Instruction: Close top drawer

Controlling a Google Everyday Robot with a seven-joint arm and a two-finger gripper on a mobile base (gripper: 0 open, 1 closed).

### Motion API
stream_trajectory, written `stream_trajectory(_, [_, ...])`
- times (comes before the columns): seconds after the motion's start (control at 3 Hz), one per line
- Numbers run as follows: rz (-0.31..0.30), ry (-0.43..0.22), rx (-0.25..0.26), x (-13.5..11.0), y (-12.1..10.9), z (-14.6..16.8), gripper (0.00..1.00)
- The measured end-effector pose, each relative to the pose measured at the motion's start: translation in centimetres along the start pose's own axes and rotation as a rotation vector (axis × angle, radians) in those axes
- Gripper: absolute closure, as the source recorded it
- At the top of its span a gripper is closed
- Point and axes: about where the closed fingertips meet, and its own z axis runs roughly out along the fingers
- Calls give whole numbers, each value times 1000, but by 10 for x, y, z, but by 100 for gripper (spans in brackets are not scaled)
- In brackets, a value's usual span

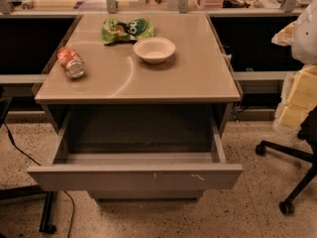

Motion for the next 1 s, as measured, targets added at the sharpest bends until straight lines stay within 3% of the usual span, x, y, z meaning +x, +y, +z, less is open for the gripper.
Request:
stream_trajectory(0.67, [2,3,27,-2,1,-9,0])
stream_trajectory(1.0, [-29,-55,59,0,29,-13,0])
